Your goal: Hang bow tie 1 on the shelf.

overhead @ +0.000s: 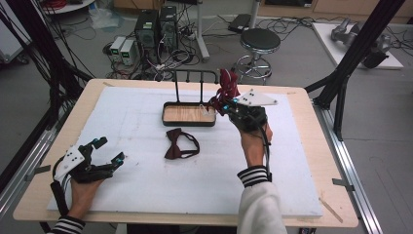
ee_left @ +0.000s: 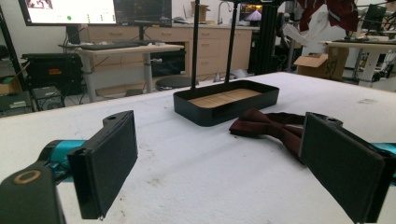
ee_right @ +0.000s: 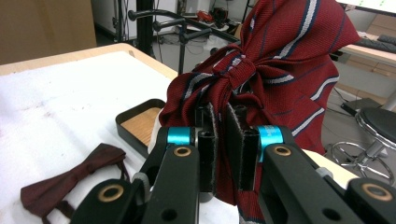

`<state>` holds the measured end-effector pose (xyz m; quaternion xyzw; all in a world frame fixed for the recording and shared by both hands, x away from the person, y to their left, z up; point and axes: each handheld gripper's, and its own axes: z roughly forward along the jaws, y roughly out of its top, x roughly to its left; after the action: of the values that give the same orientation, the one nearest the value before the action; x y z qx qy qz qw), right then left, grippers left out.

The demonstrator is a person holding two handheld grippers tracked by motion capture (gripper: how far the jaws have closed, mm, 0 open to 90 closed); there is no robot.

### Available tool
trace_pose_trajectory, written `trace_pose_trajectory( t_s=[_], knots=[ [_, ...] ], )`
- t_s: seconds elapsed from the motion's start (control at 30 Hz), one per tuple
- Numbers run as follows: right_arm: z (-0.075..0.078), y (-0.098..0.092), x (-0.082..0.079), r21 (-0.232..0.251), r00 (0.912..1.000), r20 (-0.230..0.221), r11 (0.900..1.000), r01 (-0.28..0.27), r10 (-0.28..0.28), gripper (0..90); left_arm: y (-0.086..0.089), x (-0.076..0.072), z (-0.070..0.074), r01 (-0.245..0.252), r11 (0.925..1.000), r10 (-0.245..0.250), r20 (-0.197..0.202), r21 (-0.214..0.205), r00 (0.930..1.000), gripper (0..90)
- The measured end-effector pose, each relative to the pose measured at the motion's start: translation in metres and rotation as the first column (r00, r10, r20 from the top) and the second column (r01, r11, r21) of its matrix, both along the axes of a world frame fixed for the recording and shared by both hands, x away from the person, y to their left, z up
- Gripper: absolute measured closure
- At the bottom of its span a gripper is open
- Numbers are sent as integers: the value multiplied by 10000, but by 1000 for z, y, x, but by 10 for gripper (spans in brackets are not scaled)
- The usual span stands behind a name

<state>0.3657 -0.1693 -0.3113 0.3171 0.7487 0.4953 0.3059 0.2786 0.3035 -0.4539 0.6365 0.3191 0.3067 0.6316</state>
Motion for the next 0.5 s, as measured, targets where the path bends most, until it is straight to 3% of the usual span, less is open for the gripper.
trace_pose_trajectory(
  t_s=[0.5],
  knots=[
    [6,4,25,313,9997,-27,9992,229,-228,831,0,0,0,22,10000,-22,-37,-12,10000,119]
  ],
)
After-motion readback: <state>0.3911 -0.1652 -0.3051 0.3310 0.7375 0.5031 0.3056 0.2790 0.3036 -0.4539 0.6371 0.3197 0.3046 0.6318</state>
